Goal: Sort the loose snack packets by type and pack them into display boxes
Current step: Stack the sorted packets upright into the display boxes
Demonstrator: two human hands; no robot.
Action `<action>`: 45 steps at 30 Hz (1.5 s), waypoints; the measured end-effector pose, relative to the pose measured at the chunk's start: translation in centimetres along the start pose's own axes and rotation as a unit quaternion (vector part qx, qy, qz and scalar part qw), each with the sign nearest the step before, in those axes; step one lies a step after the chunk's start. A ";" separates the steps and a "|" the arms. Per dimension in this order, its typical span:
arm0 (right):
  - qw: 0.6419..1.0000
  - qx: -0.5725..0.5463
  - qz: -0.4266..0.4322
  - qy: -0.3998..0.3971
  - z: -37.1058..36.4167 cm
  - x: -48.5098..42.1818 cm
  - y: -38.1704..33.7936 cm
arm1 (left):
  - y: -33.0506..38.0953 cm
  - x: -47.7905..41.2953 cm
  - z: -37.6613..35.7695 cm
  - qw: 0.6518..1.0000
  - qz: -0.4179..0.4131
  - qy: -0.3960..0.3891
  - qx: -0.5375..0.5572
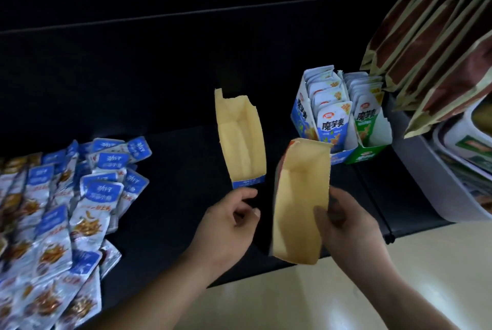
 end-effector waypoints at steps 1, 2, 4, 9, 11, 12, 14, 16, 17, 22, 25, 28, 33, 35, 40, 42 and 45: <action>1.000 0.000 0.008 0.010 -0.1 -0.3 -0.5 | 0.1 -0.7 0.5 1.000 -0.016 0.014 -0.022; 1.000 0.000 0.017 0.019 -0.4 -0.6 -1.0 | 0.2 -1.5 0.7 0.998 -0.025 0.019 -0.050; 0.999 -0.007 0.028 0.025 -1.1 -1.2 -1.7 | 0.3 -2.8 0.6 0.993 -0.028 0.010 -0.114; 0.974 0.063 0.204 0.080 -1.3 1.9 -5.2 | -0.5 -3.7 1.6 0.972 -0.055 0.032 -0.225; 0.941 0.101 0.319 0.047 -3.1 5.1 -6.3 | -0.5 -3.5 2.8 0.965 -0.102 0.071 -0.229; 0.933 0.116 0.340 0.017 -4.3 5.9 -6.1 | -0.5 -3.3 3.5 0.960 -0.122 0.090 -0.234; 0.930 0.153 0.334 -0.015 -5.9 5.1 -4.9 | -0.9 -2.6 4.7 0.952 -0.146 0.115 -0.244; 0.927 0.173 0.333 0.006 -6.1 2.7 -4.8 | -1.3 -1.5 5.5 0.943 -0.172 0.125 -0.257; 0.923 0.178 0.340 0.027 -6.1 1.4 -5.3 | -1.5 -1.0 5.9 0.939 -0.182 0.126 -0.262; 0.897 0.209 0.373 0.115 -5.8 -1.3 -8.7 | -2.6 1.2 9.1 0.940 -0.188 0.139 -0.249; 0.879 0.212 0.395 0.161 -5.1 1.3 -11.4 | -3.8 2.4 10.4 0.941 -0.187 0.171 -0.223; 0.901 0.177 0.384 0.099 -6.7 5.1 -11.8 | -5.0 2.8 10.6 0.951 -0.168 0.178 -0.189; 0.940 0.214 0.266 -0.022 -10.0 3.5 -6.8 | -5.0 2.9 9.7 0.961 -0.169 0.168 -0.144; 0.947 0.177 0.264 -0.051 -10.9 2.1 -6.4 | -4.7 2.9 9.5 0.963 -0.168 0.157 -0.141; 0.932 0.156 0.320 -0.065 -11.6 -1.4 -8.7 | -4.4 2.3 10.0 0.963 -0.173 0.164 -0.127; 0.918 0.126 0.375 0.007 -10.2 -0.7 -11.3 | -4.4 2.3 10.2 0.963 -0.175 0.160 -0.126; 0.926 0.014 0.377 0.000 -10.1 3.2 -13.8 | -4.5 2.9 10.3 0.970 -0.172 0.139 -0.101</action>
Point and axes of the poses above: each hand's wrist, its own x-axis away from the middle knuckle, its own z-axis out of the back of the hand, y = z × x, the point moved 9 cm from there along -x, towards the middle knuckle, and after that the axes turned 11 degrees about y, right-handed, at the moved point
